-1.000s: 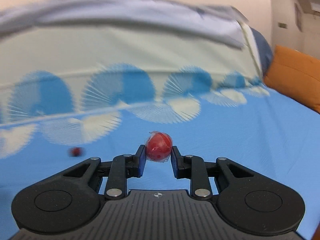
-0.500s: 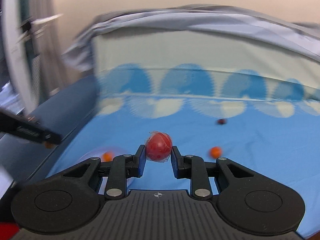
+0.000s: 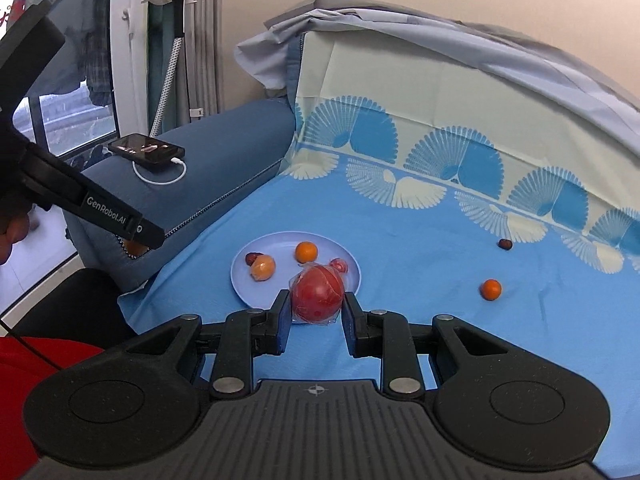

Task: Organize fruits
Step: 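Carry the yellow plum and bagged red plum to the plate and open both tools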

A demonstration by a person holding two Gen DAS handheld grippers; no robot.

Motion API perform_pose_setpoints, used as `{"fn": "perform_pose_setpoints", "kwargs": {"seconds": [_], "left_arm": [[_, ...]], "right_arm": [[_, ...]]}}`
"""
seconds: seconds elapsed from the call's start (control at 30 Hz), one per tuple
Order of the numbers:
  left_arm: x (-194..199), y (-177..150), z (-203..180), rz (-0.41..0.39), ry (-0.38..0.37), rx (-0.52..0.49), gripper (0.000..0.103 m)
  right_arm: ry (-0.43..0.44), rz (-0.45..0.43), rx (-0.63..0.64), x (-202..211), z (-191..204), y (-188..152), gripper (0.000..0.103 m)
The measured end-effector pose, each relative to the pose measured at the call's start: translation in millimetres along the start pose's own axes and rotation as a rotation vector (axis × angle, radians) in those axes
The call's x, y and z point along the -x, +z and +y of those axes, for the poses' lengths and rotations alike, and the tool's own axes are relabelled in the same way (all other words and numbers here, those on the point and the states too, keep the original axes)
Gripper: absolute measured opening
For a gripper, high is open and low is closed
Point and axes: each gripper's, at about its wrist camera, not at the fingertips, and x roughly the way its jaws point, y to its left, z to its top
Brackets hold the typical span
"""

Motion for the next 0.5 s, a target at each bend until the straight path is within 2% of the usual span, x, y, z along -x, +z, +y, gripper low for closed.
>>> {"fn": "perform_pose_setpoints", "kwargs": {"seconds": [0.5], "left_arm": [[0.3, -0.6, 9.0, -0.015, -0.021, 0.022, 0.027]], "right_arm": [[-0.019, 0.021, 0.027, -4.9, 6.0, 1.6, 0.028]]}}
